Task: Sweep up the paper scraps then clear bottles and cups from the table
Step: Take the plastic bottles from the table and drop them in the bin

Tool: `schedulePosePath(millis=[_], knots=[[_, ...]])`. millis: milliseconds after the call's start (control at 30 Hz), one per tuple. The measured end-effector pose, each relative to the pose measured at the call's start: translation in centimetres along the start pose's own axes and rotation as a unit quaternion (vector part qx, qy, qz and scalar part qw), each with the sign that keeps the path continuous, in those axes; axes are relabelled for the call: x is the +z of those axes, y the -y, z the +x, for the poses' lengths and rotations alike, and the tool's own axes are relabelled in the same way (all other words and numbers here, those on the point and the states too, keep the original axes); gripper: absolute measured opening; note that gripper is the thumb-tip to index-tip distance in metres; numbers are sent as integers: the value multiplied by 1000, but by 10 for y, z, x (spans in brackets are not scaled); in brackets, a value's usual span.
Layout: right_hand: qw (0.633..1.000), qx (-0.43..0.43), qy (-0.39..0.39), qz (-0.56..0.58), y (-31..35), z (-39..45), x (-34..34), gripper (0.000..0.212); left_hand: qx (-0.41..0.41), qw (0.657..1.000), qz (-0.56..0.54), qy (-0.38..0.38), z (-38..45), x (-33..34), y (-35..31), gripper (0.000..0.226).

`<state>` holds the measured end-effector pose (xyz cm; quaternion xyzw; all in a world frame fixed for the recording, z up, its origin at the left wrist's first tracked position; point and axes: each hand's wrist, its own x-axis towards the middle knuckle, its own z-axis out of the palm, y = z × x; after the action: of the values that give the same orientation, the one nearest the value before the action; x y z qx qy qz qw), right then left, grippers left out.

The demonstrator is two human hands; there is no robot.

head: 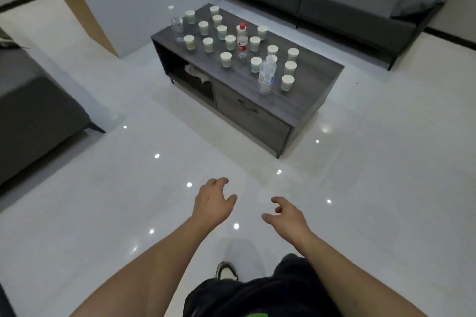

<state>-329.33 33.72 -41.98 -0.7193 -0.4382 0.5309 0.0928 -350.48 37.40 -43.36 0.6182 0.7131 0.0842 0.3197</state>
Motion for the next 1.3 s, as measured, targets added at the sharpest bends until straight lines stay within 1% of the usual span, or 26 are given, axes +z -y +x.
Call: schedulePosePath(millis=[133, 233, 333, 467, 567, 633, 833, 933, 1033, 1133, 1233, 1300], knots=[[1000, 21, 2, 12, 47, 59, -11, 66, 3, 1000, 10, 8, 78, -23, -4, 55], [1000, 3, 0, 5, 84, 122, -24, 62, 1, 1000, 11, -2, 144, -40, -7, 56], [1000, -10, 11, 20, 129, 186, -39, 64, -13, 1000, 20, -13, 210, -64, -17, 57], [998, -23, 37, 41, 194, 255, -72, 65, -44, 998, 29, -31, 284, -102, -42, 56], [997, -42, 35, 50, 236, 299, -103, 66, -43, 998, 31, -44, 334, -123, -65, 55], [997, -40, 34, 48, 256, 325, -122, 67, -40, 998, 24, -41, 363, -128, -77, 56], [998, 9, 5, 63, 277, 384, -158, 69, -28, 999, 25, 31, 442, -120, -101, 58], [997, 33, -34, 68, 293, 418, -175, 71, 9, 998, 34, 48, 495, -124, -112, 57], [994, 43, -85, 62, 323, 463, -194, 70, 32, 998, 23, 42, 560, -137, -121, 57], [989, 65, -124, 45, 358, 510, -217, 66, 52, 996, 24, 63, 626, -154, -127, 60], [982, 117, -148, 31, 384, 542, -229, 74, 67, 992, 30, 98, 687, -174, -133, 61], [978, 146, -151, -7, 396, 562, -229, 76, 76, 990, 22, 116, 727, -185, -137, 60]])
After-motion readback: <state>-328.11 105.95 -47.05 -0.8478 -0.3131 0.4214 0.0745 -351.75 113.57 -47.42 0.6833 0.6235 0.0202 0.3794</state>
